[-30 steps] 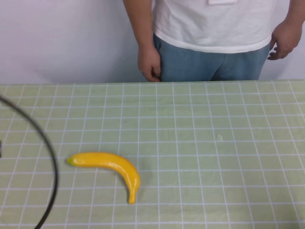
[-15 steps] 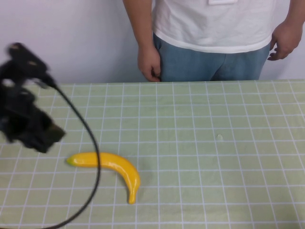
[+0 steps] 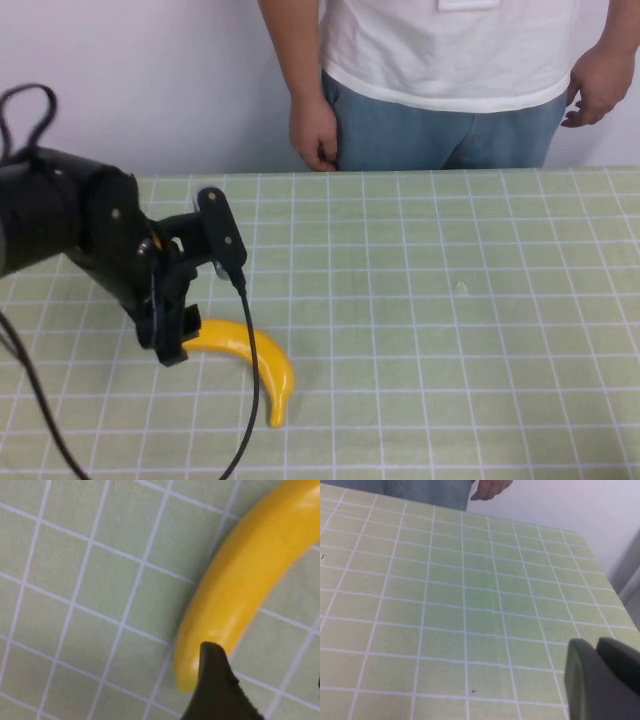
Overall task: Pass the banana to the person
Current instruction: Pick up the banana
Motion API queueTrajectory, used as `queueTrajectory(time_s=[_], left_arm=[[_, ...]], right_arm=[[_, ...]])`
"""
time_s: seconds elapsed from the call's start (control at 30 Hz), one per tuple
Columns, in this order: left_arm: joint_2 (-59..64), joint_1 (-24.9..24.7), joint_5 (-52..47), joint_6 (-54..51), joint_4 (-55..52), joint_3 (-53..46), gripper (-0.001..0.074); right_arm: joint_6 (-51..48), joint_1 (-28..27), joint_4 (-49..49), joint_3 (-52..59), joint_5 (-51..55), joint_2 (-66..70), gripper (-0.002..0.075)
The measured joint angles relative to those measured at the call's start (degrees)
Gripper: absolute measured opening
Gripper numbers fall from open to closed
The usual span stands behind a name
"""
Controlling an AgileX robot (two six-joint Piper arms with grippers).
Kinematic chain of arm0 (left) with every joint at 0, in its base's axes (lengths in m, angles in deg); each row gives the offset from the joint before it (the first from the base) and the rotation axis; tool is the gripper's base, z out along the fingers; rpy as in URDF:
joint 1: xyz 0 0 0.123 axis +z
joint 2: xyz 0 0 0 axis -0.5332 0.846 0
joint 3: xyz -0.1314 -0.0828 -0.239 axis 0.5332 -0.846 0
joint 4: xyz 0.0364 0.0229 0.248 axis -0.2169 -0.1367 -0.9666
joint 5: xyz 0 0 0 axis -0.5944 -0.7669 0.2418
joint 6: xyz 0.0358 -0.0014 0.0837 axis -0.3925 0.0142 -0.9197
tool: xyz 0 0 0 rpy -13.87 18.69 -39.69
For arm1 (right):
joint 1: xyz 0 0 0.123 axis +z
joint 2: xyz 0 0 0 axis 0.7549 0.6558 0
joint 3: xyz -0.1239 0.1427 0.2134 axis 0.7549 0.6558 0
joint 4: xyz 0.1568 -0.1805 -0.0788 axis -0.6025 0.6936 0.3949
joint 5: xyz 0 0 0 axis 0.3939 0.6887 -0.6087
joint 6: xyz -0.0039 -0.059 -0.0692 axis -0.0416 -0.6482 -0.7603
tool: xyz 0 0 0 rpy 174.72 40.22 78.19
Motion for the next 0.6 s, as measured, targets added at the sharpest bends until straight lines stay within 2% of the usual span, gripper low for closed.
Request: queueTrajectory(time_s=[0.27, 0.47, 0.6], left_arm=[[4.3, 0.0, 4.6, 4.7, -0.1, 0.0, 0.0382], [6.2, 0.0, 2.5, 4.9, 0.1, 0.0, 0.0488], [7.4, 0.0, 3.1, 4.9, -1.4, 0.0, 0.0525]], right_arm=[[0.0, 0.0, 0.0, 0.0, 0.0, 0.0, -0.0008], [0.0, 0.0, 0.0, 0.0, 0.0, 0.0, -0.0008], [0.0, 0.0, 0.0, 0.0, 0.0, 0.0, -0.0008]])
